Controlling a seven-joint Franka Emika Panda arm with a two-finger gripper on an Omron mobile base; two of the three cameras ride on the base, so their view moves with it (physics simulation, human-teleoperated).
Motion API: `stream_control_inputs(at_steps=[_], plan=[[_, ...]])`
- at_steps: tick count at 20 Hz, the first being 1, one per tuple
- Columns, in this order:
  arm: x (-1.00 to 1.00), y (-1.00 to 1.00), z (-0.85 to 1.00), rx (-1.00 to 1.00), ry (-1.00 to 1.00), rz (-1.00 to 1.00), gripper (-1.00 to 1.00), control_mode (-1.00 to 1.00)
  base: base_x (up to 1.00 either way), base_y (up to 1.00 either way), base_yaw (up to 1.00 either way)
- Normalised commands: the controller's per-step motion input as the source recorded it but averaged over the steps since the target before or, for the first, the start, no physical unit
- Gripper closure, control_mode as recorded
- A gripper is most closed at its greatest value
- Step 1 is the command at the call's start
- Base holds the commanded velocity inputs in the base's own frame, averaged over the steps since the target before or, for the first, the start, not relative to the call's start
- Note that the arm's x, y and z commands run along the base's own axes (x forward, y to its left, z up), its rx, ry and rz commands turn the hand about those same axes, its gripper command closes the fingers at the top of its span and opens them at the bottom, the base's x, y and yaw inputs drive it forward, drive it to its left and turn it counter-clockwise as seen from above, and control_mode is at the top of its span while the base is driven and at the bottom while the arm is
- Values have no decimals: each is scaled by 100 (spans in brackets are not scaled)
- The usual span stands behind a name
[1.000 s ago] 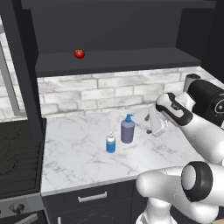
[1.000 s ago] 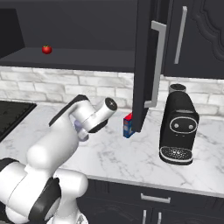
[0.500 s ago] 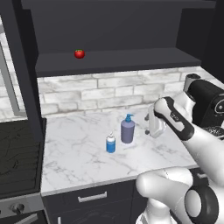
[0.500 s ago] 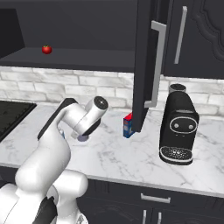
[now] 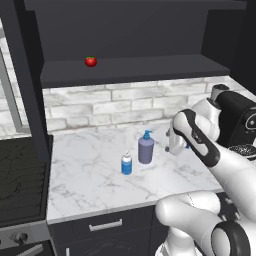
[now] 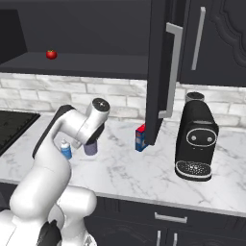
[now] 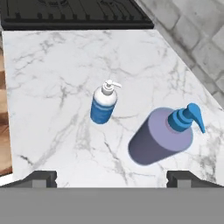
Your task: Pick the soap dispenser and soap dispenser from the cabinet and place them on the counter.
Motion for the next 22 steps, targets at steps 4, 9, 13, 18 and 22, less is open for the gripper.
stream_control_inputs(at_steps=[4,9,13,18,22], plan=[[-7,0,12,-6,7,-11,-100,-100,0,0,0],[-8,3,15,-7,7,-8,-100,-100,0,0,0],[-16,1,10,-6,4,-10,-100,-100,0,0,0],[-17,2,5,-8,1,-10,-100,-100,0,0,0],[-23,2,6,-11,-2,-9,-100,-100,0,0,0]])
